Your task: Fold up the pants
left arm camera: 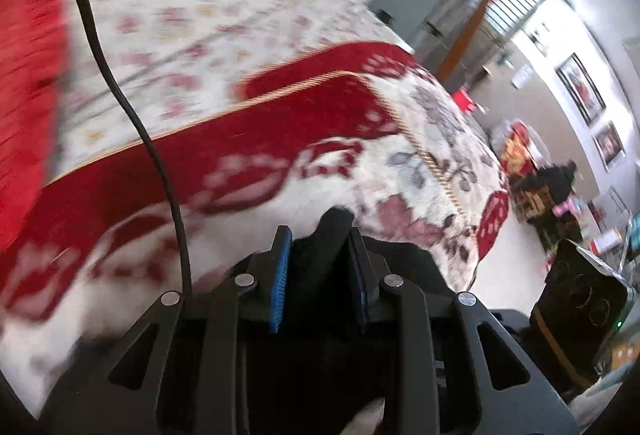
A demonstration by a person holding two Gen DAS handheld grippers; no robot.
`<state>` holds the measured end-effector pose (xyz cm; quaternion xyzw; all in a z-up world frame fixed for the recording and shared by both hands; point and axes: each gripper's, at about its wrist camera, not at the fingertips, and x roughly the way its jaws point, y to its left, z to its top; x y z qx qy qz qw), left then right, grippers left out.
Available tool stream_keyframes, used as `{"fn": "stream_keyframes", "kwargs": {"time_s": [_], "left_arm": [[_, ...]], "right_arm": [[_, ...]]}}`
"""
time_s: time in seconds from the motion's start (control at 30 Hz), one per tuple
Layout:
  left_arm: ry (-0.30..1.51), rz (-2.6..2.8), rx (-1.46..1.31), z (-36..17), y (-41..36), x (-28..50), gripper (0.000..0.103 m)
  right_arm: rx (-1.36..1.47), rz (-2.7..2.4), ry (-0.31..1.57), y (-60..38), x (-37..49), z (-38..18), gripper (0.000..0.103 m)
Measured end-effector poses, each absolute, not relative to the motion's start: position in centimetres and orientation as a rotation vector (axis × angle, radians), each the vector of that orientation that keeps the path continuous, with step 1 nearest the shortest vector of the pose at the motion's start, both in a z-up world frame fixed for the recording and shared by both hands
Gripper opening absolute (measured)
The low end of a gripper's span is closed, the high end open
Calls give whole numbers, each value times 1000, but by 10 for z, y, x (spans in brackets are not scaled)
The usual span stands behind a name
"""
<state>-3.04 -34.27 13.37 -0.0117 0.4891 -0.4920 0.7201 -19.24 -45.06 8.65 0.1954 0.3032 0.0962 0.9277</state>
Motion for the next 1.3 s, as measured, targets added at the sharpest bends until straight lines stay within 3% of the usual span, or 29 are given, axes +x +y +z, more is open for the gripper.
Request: {"fn": "stream_keyframes", "kwargs": {"time_s": [0.13,0.2,0.23,0.4,0.53,0.67,0.9,1.0,1.03,1.1,1.2,1.3], "left_arm": [[1058,-891,-55,136,-248,-28,26],[1066,-805,-64,131,-216,-31,43],[1074,-776,-76,128,-204,-33,47],[1067,-733,-112,125,-166,-61,48],[1051,-722,-78,120,-178,-85,52],[1085,-662,-15,94,-206,-99,52],[1175,-622,-90,52,-220,-105,52],[1163,-615,-156,50,-218,-106,52],[1163,-615,-168,50,-218,-106,49],[1156,-627,-164,55,-219,-110,30],[1121,-636,-139,64,-220,-123,14],[1091,-634,-128,73,-216,-138,14]], "right_arm": [[299,368,708,-383,-175,65,17],[274,445,794,-356,-163,44,49],[270,485,873,-341,-157,32,59],[255,573,814,-340,-181,60,59],[266,324,736,-383,-171,76,57],[241,215,769,-396,-139,62,38],[82,114,901,-388,-94,9,36],[115,135,881,-394,-99,14,36],[142,142,873,-399,-104,18,36],[170,153,854,-405,-114,27,36],[151,151,833,-405,-136,42,36],[181,191,832,-401,-146,44,36]]}}
